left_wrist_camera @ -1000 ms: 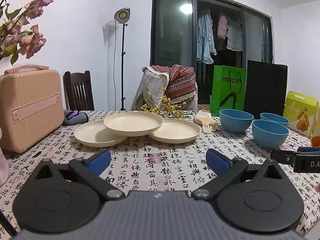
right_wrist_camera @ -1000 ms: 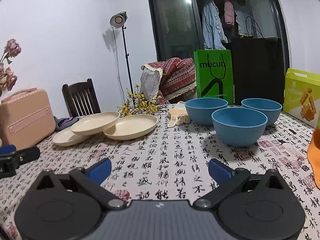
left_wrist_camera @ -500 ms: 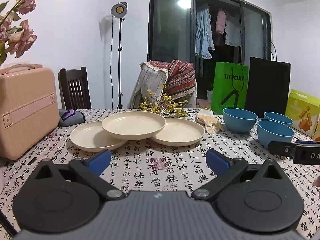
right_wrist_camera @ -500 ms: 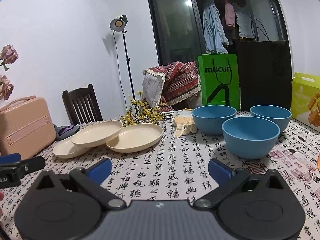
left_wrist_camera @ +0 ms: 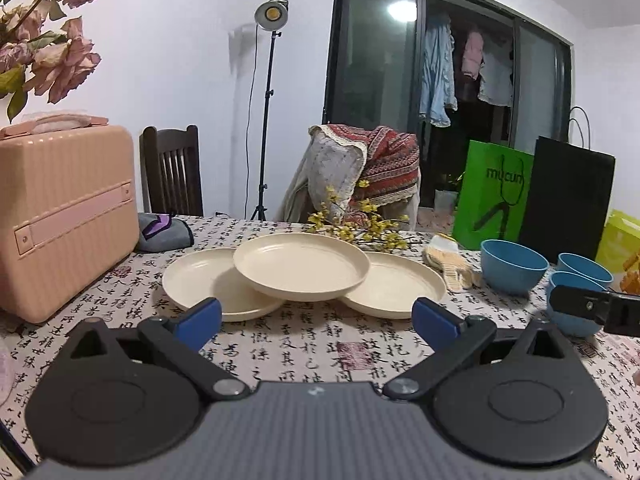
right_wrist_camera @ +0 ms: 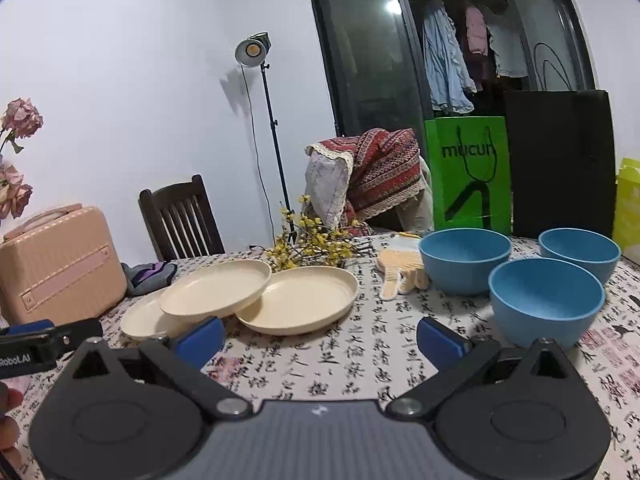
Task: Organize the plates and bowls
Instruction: 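Move both open tools toward the overlapping cream plates, then lower both open tools onto the rim of the top cream plate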
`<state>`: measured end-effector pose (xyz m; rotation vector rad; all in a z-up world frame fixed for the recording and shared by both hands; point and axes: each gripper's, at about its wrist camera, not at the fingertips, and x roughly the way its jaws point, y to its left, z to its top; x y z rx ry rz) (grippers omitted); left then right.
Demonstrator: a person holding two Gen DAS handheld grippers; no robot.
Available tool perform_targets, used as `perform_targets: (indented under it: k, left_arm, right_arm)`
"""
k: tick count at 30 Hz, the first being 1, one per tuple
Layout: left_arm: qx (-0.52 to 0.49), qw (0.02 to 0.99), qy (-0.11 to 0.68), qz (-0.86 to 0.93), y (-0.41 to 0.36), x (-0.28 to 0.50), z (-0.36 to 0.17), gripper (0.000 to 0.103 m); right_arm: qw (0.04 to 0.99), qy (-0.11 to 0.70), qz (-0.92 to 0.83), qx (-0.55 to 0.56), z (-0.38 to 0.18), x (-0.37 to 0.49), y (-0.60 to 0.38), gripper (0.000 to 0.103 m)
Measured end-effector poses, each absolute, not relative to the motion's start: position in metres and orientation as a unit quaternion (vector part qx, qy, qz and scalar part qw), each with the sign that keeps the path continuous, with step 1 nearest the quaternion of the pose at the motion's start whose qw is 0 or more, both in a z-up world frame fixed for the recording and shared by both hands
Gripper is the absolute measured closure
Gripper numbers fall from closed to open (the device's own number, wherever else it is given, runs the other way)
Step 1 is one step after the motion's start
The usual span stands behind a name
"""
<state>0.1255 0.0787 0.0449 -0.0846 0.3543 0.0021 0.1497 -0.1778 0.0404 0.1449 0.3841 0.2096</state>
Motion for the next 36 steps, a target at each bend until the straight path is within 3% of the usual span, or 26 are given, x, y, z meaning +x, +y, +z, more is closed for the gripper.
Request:
perform_targets:
  k: [36]
  left_arm:
    - [-0.116,0.974,0.192,0.041,0.127,0.195,0.065,0.000]
  right_arm:
    - [0.977,0.170,0.102,0.083,0.082,0.229,-0.103,0.000]
